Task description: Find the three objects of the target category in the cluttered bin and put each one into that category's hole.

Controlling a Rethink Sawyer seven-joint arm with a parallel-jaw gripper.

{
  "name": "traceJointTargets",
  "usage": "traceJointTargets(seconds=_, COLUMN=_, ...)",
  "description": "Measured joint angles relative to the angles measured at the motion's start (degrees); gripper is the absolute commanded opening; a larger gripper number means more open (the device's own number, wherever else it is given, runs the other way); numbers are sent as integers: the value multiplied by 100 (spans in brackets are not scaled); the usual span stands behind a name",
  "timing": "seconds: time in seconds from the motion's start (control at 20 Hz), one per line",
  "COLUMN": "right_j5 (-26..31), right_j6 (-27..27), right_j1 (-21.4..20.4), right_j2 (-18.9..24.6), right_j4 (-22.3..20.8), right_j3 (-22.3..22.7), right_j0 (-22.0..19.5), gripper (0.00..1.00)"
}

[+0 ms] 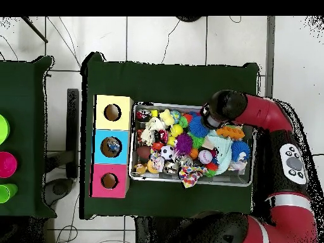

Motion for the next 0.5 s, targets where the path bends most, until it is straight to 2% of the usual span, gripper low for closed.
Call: traceJointTargets(seconds=0.5, right_j5=27, right_j6=0, right_j1=8, right_j2=1, right_j4=-233, right_j3=-123, right_j0=1, gripper=100)
